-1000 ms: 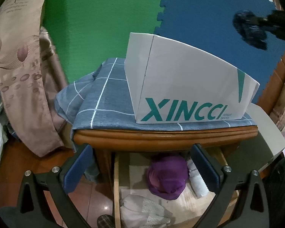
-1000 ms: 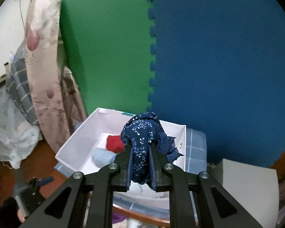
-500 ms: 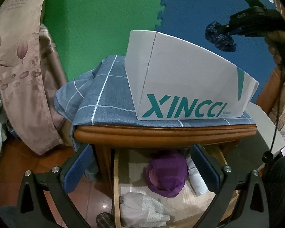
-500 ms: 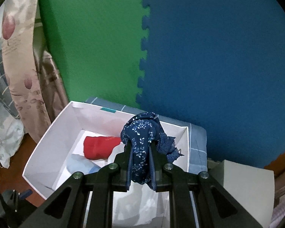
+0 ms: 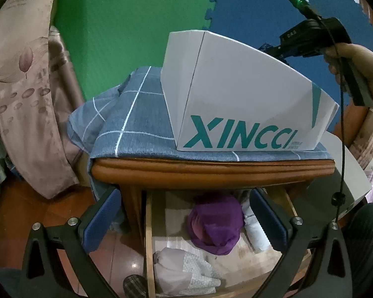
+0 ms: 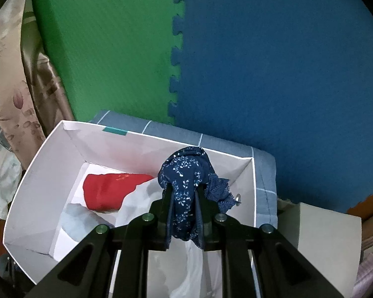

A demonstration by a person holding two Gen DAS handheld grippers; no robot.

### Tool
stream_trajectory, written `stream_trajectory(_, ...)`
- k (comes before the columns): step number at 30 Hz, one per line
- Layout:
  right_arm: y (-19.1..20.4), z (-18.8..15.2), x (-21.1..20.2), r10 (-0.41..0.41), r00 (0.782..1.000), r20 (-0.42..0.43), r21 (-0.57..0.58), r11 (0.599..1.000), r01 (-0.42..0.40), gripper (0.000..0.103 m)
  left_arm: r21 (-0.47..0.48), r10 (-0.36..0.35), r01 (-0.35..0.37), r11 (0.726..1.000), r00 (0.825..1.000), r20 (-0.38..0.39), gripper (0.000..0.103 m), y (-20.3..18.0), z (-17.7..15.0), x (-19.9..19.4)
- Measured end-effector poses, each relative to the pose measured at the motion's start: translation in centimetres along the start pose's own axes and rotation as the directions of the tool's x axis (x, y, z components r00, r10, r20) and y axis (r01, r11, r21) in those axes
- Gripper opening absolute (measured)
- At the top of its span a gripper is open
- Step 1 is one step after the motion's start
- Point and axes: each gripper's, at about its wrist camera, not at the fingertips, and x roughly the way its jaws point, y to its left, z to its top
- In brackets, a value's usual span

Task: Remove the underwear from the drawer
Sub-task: 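Open the right gripper to drop the dark blue underwear into the box, then lower the left tool into the drawer over the white hexagon-print underwear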

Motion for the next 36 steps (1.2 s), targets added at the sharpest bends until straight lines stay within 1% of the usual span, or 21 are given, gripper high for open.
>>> stream_trajectory(10, -0.8, -0.1, 1.6, 0.007, 0.999, -0.040, 0.026, 1.000, -0.006, 0.015, 0.025, 0.012, -0.011, 1.000, 1.000, -0.018, 0.102, -0.5, -0.2, 0.5)
stream_trajectory(12, -0.9, -0.2, 2.0, 0.021, 0.998, -0.056, 0.034, 0.999, -0.019, 0.016, 0.035, 0.016, -0.015, 0.999, 1.000, -0.020, 0.102, -0.6, -0.3, 0.6)
stream_trajectory(14, -1.2, -0.4, 2.8, 0.067, 0.993, -0.101, 0.060, 0.996, -0.061, 0.023, 0.045, 0.021, -0.020, 0.999, 0.999, -0.024, 0.102, -0.7, -0.5, 0.8)
stream_trajectory(15, -1.4, -0.6, 2.7, 0.080, 0.992, -0.094, 0.077, 0.994, -0.072, 0.027, 0.050, 0.025, -0.024, 0.998, 0.999, -0.026, 0.102, -0.8, -0.5, 0.8)
stream_trajectory(16, -1.5, -0.9, 2.1, 0.080, 0.994, -0.069, 0.086, 0.994, -0.074, 0.034, 0.056, 0.033, -0.031, 0.998, 0.999, -0.030, 0.102, -0.8, -0.6, 1.0)
stream_trajectory(17, -1.7, -1.2, 1.3, 0.084, 0.996, -0.030, 0.091, 0.993, -0.081, 0.044, 0.057, 0.039, -0.037, 0.998, 0.999, -0.034, 0.102, -0.8, -0.6, 1.1)
stream_trajectory(18, -1.9, -1.6, 0.1, 0.086, 0.996, 0.020, 0.093, 0.992, -0.088, 0.049, 0.053, 0.042, -0.040, 0.998, 0.998, -0.040, 0.102, -0.7, -0.6, 1.2)
stream_trajectory(19, -2.2, -2.2, -1.5, 0.085, 0.993, 0.077, 0.102, 0.990, -0.093, 0.055, 0.047, 0.042, -0.040, 0.998, 0.998, -0.044, 0.102, -0.5, -0.7, 1.2)
stream_trajectory(20, -2.6, -3.0, -3.1, 0.102, 0.985, 0.136, 0.109, 0.987, -0.117, 0.059, 0.043, 0.043, -0.041, 0.998, 0.998, -0.046, 0.102, -0.3, -0.7, 1.3)
stream_trajectory(21, -3.0, -3.6, -4.2, 0.123, 0.977, 0.175, 0.109, 0.984, -0.144, 0.060, 0.039, 0.045, -0.043, 0.998, 0.998, -0.049, 0.102, -0.2, -0.7, 1.3)
stream_trajectory(22, -3.4, -4.7, -5.8, 0.152, 0.964, 0.219, 0.102, 0.979, -0.177, 0.064, 0.036, 0.046, -0.044, 0.998, 0.998, -0.052, 0.102, -0.2, -0.7, 1.4)
stream_trajectory(23, -3.6, -6.1, -7.2, 0.155, 0.957, 0.246, 0.089, 0.979, -0.182, 0.065, 0.035, 0.048, -0.046, 0.998, 0.997, -0.054, 0.102, -0.2, -0.7, 1.4)
stream_trajectory(24, -3.8, -7.2, -8.1, 0.146, 0.954, 0.262, 0.078, 0.982, -0.172, 0.065, 0.038, 0.050, -0.047, 0.998, 0.997, -0.059, 0.102, -0.3, -0.7, 1.6)
stream_trajectory(25, -4.2, -9.2, -9.4, 0.131, 0.948, 0.288, 0.068, 0.985, -0.157, 0.067, 0.047, 0.051, -0.048, 0.998, 0.997, -0.065, 0.102, -0.4, -0.8, 1.7)
stream_trajectory(26, -4.4, -10.5, -10.1, 0.124, 0.945, 0.303, 0.064, 0.987, -0.150, 0.069, 0.059, 0.052, -0.048, 0.997, 0.996, -0.070, 0.102, -0.6, -0.8, 1.8)
stream_trajectory(28, -5.1, -14.4, -11.3, 0.099, 0.941, 0.325, 0.059, 0.990, -0.125, 0.072, 0.080, 0.048, -0.041, 0.996, 0.995, -0.084, 0.102, -0.9, -1.0, 2.0)
stream_trajectory(30, -5.6, -18.3, -11.7, 0.073, 0.944, 0.323, 0.060, 0.993, -0.097, 0.072, 0.085, 0.034, -0.024, 0.996, 0.993, -0.117, 0.102, -1.0, -1.1, 2.5)
stream_trajectory(33, -6.3, -24.3, -11.0, 0.070, 0.956, 0.284, 0.057, 0.994, -0.090, 0.072, 0.079, 0.038, -0.026, 0.997, 0.988, -0.150, 0.102, -0.8, -1.3, 3.0)
stream_trajectory(35, -6.7, -27.3, -10.1, 0.055, 0.966, 0.251, 0.063, 0.995, -0.073, 0.072, 0.069, 0.028, -0.016, 0.997, 0.983, -0.182, 0.102, -0.8, -1.4, 3.4)
stream_trajectory(36, -6.8, -28.4, -9.7, 0.058, 0.971, 0.233, 0.070, 0.995, -0.077, 0.072, 0.061, 0.016, -0.002, 0.998, 0.976, -0.219, 0.102, -0.8, -1.5, 3.9)
